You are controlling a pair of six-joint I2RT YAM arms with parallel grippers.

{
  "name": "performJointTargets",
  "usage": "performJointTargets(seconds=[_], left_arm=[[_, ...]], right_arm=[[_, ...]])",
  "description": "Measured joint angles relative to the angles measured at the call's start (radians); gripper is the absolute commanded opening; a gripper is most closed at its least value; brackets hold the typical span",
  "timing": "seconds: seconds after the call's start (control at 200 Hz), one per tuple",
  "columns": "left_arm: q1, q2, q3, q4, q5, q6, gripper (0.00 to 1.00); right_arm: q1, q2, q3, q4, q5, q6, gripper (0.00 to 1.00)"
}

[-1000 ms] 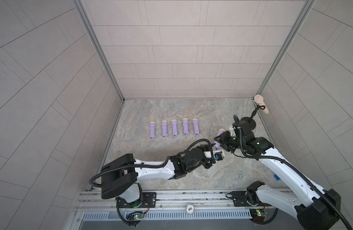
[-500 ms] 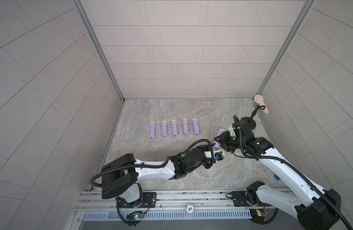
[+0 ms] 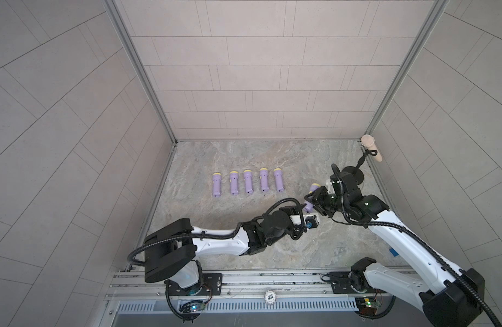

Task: Close the plug at the bottom of the flashlight
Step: Close the plug of the flashlight.

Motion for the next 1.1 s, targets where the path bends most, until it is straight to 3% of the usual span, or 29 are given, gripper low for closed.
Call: performJointTargets(seconds=[1.101], left_arm=[[-0.006, 0.015, 0.001, 0.031, -0.046, 0.03, 0.45]], right_arm=[[0.004, -0.013, 0.0, -0.003, -0.003, 0.018, 0.0]])
